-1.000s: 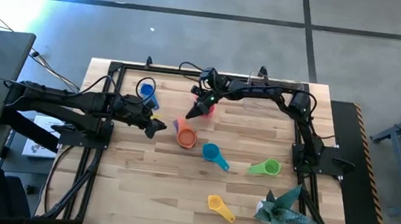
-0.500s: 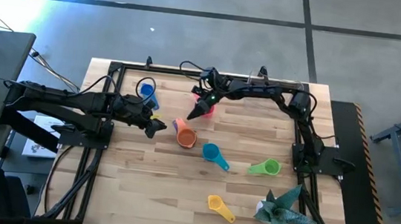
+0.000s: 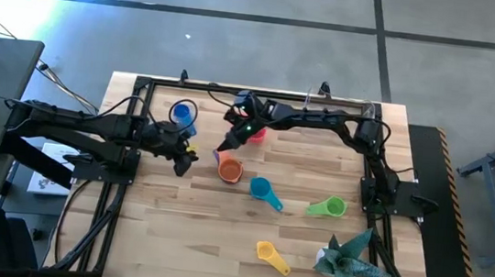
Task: Nest measuring cups in basket
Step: Stack the orange measuring cup on top of the purple measuring cup
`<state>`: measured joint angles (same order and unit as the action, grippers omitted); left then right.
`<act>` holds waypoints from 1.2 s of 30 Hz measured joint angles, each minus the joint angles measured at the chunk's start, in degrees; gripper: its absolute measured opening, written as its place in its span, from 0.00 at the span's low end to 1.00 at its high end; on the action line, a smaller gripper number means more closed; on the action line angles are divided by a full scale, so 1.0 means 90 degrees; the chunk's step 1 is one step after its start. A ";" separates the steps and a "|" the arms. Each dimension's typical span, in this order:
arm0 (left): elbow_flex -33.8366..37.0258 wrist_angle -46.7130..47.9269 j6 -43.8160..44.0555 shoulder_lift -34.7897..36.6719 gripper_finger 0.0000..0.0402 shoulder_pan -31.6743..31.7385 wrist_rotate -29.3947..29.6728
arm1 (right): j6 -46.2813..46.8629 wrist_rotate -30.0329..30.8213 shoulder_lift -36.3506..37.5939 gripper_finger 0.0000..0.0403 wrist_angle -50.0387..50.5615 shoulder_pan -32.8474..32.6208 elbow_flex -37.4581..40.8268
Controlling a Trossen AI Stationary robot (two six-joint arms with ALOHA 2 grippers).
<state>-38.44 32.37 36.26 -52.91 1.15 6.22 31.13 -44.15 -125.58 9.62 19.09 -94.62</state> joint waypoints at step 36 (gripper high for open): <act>0.0695 -0.1994 -0.1284 -0.2392 0.25 0.0068 0.0221 | 0.0841 0.4211 -0.0002 0.20 0.3836 -0.0680 -0.1383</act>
<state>-32.18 14.42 24.71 -74.44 1.76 8.21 38.70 -6.26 -125.60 44.14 12.97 -107.07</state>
